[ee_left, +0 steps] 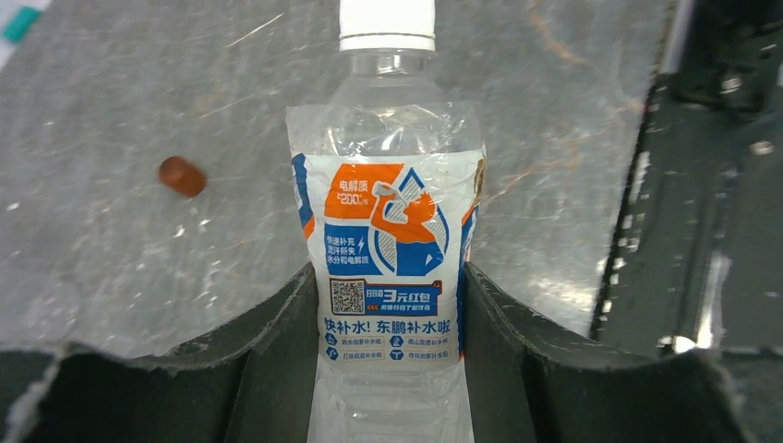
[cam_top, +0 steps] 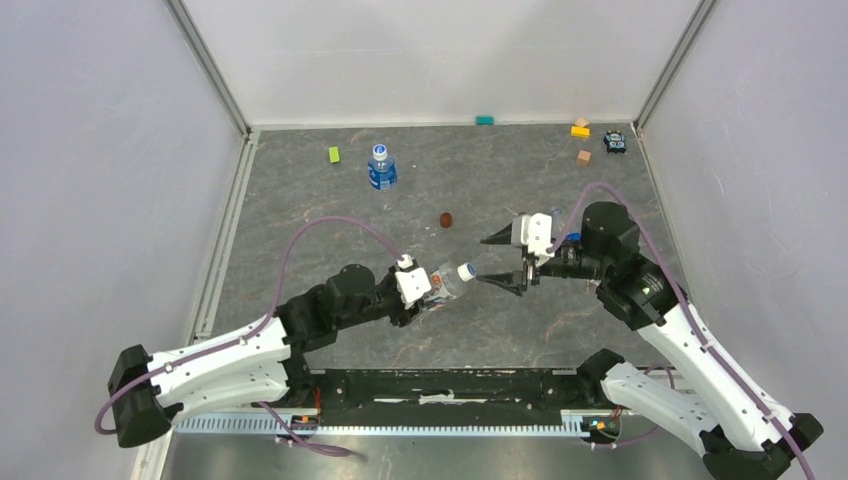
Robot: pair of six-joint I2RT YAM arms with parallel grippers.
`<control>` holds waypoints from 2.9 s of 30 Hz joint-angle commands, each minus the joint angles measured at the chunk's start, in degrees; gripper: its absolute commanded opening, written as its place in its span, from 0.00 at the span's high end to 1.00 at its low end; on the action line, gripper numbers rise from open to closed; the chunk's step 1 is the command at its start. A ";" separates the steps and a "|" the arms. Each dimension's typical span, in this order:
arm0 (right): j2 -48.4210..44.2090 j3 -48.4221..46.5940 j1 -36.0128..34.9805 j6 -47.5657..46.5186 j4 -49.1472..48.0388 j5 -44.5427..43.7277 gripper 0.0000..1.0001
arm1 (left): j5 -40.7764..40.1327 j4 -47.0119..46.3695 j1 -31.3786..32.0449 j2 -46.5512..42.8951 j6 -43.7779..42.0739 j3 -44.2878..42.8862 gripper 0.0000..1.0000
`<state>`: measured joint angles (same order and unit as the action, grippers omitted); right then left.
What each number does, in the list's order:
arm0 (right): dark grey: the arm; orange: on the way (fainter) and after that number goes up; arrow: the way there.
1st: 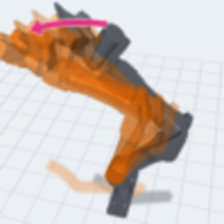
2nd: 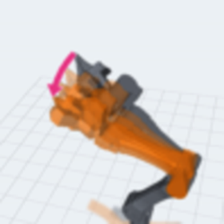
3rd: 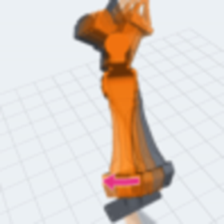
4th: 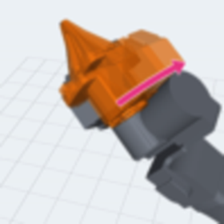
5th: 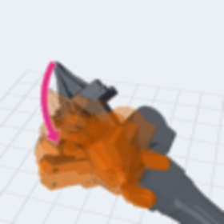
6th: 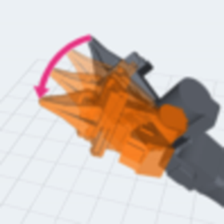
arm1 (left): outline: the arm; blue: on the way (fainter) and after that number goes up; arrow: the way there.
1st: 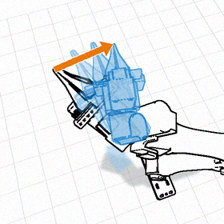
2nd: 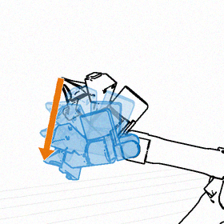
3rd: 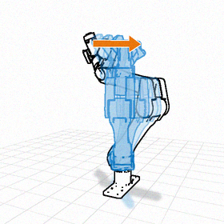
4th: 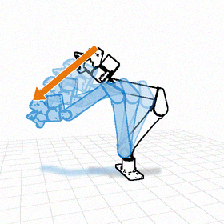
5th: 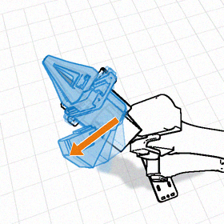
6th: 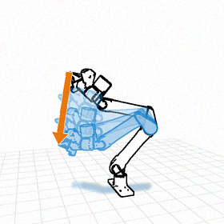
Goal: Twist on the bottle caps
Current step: Screw the bottle cap onto the plastic bottle.
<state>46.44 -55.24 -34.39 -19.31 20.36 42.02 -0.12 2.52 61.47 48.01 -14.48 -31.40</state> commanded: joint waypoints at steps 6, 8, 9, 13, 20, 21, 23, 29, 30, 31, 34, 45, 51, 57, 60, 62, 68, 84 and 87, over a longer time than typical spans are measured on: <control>-0.61 -0.66 -0.13 -19.77 14.97 9.43 0.36 | 28.57 -1.38 -6.75 1.02 7.69 -5.27 0.98; -0.19 -0.94 -0.12 -20.69 15.82 10.74 0.37 | 29.79 -1.14 -6.99 1.15 7.29 -5.76 0.98; 0.20 -1.21 -0.08 -21.04 16.20 11.60 0.38 | 29.91 -1.07 -7.07 1.16 7.09 -5.95 0.98; 1.69 -1.68 -0.12 -22.50 18.45 13.69 0.42 | 30.76 -1.18 -7.24 0.95 7.33 -6.47 0.98; 3.00 -2.35 -0.14 -24.44 21.09 16.07 0.47 | 31.94 -1.56 -7.29 0.51 7.58 -7.09 0.98; 3.16 -2.38 -0.10 -24.46 21.07 16.22 0.48 | 32.01 -1.56 -7.25 0.64 7.49 -7.27 0.98; 3.49 -2.56 -0.12 -24.54 21.11 16.46 0.50 | 32.32 -1.55 -7.24 0.83 7.29 -7.50 0.98; 4.47 -2.99 -0.15 -24.12 21.30 16.78 0.63 | 32.30 -1.18 -7.26 1.04 6.80 -7.71 0.98; 4.68 -2.98 -0.13 -23.88 21.38 16.76 0.67 | 32.14 -1.19 -7.24 0.97 6.75 -7.80 0.98; 4.95 -2.94 -0.12 -23.53 21.47 16.77 0.72 | 31.79 -1.22 -7.28 0.78 6.67 -7.92 0.98; 6.08 -2.66 -0.13 -21.48 21.46 16.44 0.88 | 29.39 -1.84 -7.24 0.02 6.52 -8.09 0.98; 8.52 8.48 -0.10 11.61 -1.53 13.64 1.00 | 12.35 -10.87 -5.37 -4.98 3.48 -4.03 0.98; 8.92 15.27 -0.14 33.24 -13.80 6.63 1.00 | -5.17 -12.70 5.22 -4.74 -7.77 -4.03 0.98; 8.60 19.38 -0.13 45.58 -19.64 -0.52 1.00 | -21.95 -18.27 16.44 -0.21 -22.68 -4.46 0.98; 7.91 21.95 -0.14 50.87 -23.17 -4.54 1.00 | -28.67 -23.35 21.43 4.01 -29.95 -4.35 0.98; 7.18 24.03 -0.14 55.19 -26.56 -5.90 1.00 | -32.28 -27.63 24.67 7.25 -34.26 -4.12 0.98; 5.16 31.42 -0.12 70.25 -40.49 -7.08 1.00 | -38.61 -42.85 30.56 15.79 -42.90 -1.68 0.98; 0.72 23.35 -0.01 51.76 -29.62 -14.00 0.69 | -42.34 -30.24 29.03 10.38 -24.92 2.89 0.98; -0.89 17.68 -0.05 38.69 -22.71 -16.01 0.57 | -34.99 -18.20 23.98 3.11 -14.56 3.14 0.98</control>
<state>47.29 -29.58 -33.89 39.64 -12.69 30.55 -52.27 -27.53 89.32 59.77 -47.64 -25.67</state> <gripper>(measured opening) 0.398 0.564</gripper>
